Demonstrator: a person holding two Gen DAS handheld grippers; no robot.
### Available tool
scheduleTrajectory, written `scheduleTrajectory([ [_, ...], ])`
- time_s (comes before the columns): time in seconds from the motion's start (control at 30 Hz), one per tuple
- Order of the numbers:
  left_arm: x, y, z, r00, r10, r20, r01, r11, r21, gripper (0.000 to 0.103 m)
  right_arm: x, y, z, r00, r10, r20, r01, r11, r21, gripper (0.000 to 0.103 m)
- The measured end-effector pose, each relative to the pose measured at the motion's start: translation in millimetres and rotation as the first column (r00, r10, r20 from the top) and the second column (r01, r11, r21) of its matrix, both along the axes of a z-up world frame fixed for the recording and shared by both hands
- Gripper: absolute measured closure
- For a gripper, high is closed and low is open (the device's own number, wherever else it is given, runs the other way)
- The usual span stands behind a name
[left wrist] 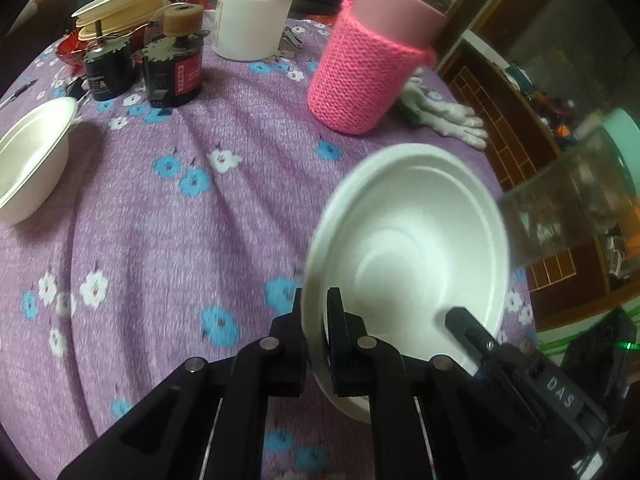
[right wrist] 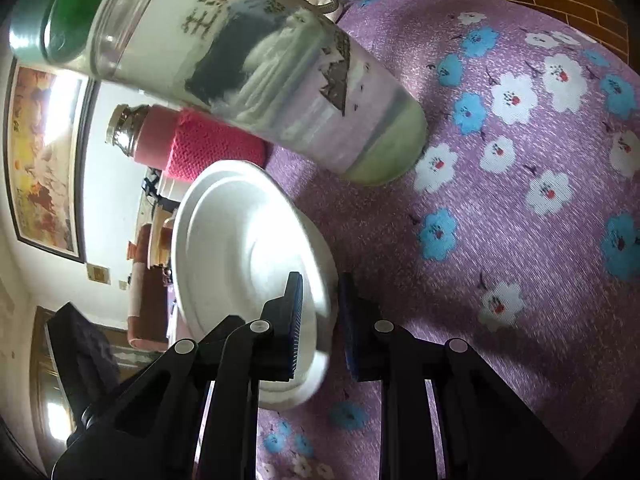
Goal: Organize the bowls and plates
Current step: 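Carry the white foam bowl with the left gripper toward the stacked plates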
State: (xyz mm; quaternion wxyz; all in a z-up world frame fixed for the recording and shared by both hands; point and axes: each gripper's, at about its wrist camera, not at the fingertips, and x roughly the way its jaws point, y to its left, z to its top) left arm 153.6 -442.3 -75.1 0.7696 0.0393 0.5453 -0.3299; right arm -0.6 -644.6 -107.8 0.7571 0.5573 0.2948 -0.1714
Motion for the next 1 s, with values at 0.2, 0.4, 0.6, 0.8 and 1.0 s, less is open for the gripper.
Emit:
scheduleTrajectory([
  [0.2,-12.9,31.6,6.5,1.0,0.02,-0.005,-0.02,1.0,0.006,0.095,-9.7,18.6,6.0,0.999,0.038,0.002,-0.038,0.999,0.028,0.089],
  [0.4,-37.7,76.3,14.1,0.999,0.037,0.017,-0.038,0.999,0.026,0.094,-21.3,64.1,15.1,0.994,0.109,-0.02,-0.109,0.994,-0.025,0.09],
  [0.6,-67.6,129.8,19.2,0.997,0.05,0.052,-0.052,0.998,0.046,0.094,-36.3,113.7,15.3,0.983,0.183,-0.028,-0.183,0.983,-0.015,0.09],
  [0.8,-94.8,170.7,20.2,0.991,0.067,0.113,-0.075,0.995,0.066,0.093,-45.4,154.3,17.5,0.971,0.236,-0.041,-0.238,0.97,-0.051,0.089],
  [1.0,-112.8,200.9,18.0,0.986,0.08,0.148,-0.092,0.993,0.07,0.092,-46.6,186.7,17.0,0.958,0.281,-0.055,-0.284,0.957,-0.063,0.089],
])
